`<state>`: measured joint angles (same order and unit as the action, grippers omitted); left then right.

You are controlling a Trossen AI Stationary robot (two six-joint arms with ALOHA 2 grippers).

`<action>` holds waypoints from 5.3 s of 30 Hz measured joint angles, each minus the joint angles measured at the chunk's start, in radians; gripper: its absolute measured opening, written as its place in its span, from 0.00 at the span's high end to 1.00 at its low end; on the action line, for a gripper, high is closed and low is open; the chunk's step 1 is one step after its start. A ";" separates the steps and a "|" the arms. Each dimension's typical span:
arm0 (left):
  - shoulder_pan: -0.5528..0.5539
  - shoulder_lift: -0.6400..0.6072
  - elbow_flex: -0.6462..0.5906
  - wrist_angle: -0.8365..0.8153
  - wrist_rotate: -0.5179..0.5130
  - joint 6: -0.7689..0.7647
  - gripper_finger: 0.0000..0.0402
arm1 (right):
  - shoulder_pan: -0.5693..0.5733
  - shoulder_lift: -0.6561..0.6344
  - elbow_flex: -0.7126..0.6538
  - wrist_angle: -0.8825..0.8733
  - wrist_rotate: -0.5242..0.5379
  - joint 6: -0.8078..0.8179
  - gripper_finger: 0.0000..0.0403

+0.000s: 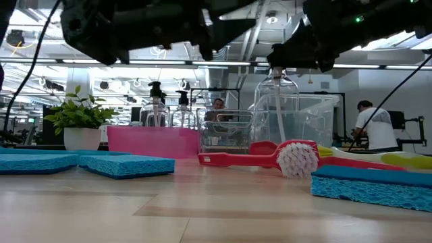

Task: Pick & Place Kitchen Sink Supplies
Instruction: Put the transparent soap dispenser into the red bin

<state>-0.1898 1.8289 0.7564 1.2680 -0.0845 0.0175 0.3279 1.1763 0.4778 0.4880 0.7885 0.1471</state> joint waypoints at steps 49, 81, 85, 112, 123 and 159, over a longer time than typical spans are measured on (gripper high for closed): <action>0.029 0.097 0.077 -0.213 -0.193 0.004 0.30 | 0.012 0.000 0.000 0.020 -0.032 -0.046 0.86; 0.014 -0.329 0.079 -0.906 -0.229 -0.063 0.30 | -0.066 0.084 0.443 -0.890 -0.390 0.243 0.59; 0.012 -0.445 0.078 -1.098 -0.210 -0.176 0.30 | -0.117 0.144 0.514 -0.977 -0.475 0.354 0.49; 0.000 -0.733 -0.146 -1.060 -0.214 -0.262 0.30 | -0.256 0.501 0.719 -1.337 -0.604 0.419 0.44; 0.000 -0.733 -0.146 -1.058 -0.214 -0.262 0.30 | -0.271 0.498 0.719 -1.396 -0.575 0.439 0.44; -0.001 -0.732 -0.145 -1.050 -0.214 -0.262 0.30 | -0.263 0.497 0.633 -1.382 -0.629 0.566 0.58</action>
<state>-0.1909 1.0969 0.6113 0.2178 -0.2985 -0.2443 0.0648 1.6733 1.1107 -0.8939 0.1598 0.7127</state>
